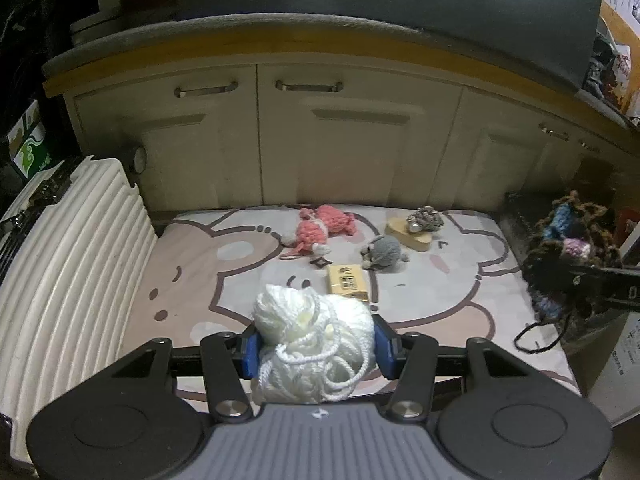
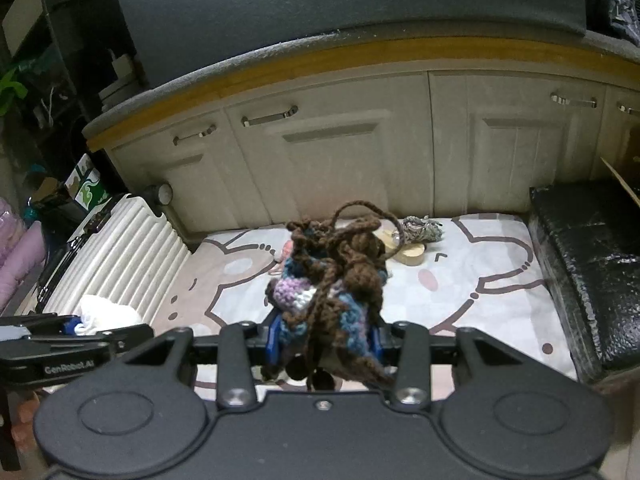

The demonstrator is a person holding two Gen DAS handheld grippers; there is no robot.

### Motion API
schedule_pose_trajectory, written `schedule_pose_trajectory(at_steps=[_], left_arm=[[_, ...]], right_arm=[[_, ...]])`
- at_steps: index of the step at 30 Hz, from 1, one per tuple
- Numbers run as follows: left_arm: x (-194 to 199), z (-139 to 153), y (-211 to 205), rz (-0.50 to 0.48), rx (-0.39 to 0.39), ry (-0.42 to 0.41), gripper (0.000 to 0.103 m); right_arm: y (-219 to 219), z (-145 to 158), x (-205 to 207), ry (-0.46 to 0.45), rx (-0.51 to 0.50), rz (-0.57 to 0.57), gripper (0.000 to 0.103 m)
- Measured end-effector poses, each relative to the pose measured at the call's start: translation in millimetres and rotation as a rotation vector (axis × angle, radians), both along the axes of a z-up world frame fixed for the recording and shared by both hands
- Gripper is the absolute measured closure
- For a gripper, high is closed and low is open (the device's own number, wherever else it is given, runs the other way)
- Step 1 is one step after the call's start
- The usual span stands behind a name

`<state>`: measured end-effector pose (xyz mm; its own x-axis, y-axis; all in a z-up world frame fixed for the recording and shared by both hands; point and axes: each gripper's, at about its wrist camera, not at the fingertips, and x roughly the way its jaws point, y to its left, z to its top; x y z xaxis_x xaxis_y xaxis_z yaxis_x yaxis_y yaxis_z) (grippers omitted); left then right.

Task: Organize objects
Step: 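Lift and carry the yarn bundle and white yarn ball toward the black box with both tools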

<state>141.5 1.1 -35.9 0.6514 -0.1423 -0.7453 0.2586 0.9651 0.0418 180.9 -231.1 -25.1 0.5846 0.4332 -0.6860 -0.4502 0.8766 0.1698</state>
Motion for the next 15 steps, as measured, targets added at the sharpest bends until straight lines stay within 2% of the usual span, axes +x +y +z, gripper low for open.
schedule_pose_trajectory(at_steps=[6, 10, 15], left_arm=[[-0.2, -11.3, -12.3, 0.015, -0.027, 0.055, 0.049], [4.1, -26.8, -18.5, 0.028, -0.054, 0.13, 0.049], [5.5, -53.1, -26.7, 0.016, -0.025, 0.202, 0.049]], right_arm=[[13.2, -10.5, -6.0, 0.067, -0.056, 0.021, 0.061], [17.5, -26.3, -9.7, 0.127, -0.071, 0.037, 0.061], [18.3, -51.9, -13.4, 0.213, -0.101, 0.055, 0.061]])
